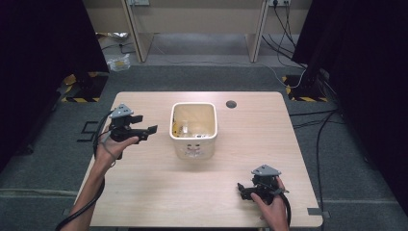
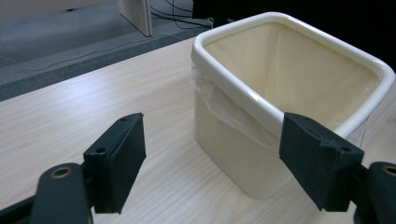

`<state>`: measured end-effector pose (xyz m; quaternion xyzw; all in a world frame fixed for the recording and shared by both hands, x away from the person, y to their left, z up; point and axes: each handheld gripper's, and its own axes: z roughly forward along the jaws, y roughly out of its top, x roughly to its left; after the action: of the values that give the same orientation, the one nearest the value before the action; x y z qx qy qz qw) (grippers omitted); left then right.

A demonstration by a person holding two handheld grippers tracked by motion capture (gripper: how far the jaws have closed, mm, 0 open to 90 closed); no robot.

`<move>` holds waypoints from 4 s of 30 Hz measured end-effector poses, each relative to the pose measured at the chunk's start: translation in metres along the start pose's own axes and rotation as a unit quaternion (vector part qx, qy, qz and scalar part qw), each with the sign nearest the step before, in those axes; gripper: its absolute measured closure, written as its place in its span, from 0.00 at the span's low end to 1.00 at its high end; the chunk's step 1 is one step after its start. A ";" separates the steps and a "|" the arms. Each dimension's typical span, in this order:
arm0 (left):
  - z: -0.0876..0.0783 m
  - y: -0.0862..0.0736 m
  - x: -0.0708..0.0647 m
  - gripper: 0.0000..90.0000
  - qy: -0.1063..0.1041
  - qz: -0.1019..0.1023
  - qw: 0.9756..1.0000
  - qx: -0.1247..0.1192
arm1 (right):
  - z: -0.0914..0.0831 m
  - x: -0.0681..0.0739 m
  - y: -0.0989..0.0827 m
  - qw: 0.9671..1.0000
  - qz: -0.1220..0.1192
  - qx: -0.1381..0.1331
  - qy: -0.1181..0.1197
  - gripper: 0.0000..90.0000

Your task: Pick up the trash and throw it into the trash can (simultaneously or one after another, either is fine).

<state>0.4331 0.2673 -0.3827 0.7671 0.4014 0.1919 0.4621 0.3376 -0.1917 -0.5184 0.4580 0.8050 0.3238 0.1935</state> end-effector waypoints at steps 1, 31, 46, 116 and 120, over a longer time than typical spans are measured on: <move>0.000 -0.002 0.000 0.24 0.000 0.001 1.000 0.002 | 0.000 0.000 0.000 1.000 0.000 0.000 0.000 0.01; 0.007 -0.055 -0.015 0.24 0.003 0.016 1.000 0.004 | 0.000 0.000 0.000 1.000 0.000 0.000 0.000 0.01; 0.012 -0.077 -0.022 0.24 0.005 0.031 0.999 0.017 | 0.000 0.000 0.000 1.000 -0.001 0.000 -0.001 0.01; 0.009 -0.162 -0.052 0.22 -0.005 0.039 0.994 0.099 | 0.000 0.001 0.000 1.000 -0.001 0.000 -0.001 0.01; 0.008 -0.163 -0.053 0.20 -0.004 0.037 0.994 0.101 | 0.000 0.001 0.000 1.000 -0.001 0.000 0.000 0.01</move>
<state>0.3344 0.2616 -0.5233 0.8250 0.3882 0.1647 0.3763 0.3367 -0.1912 -0.5185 0.4572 0.8054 0.3236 0.1939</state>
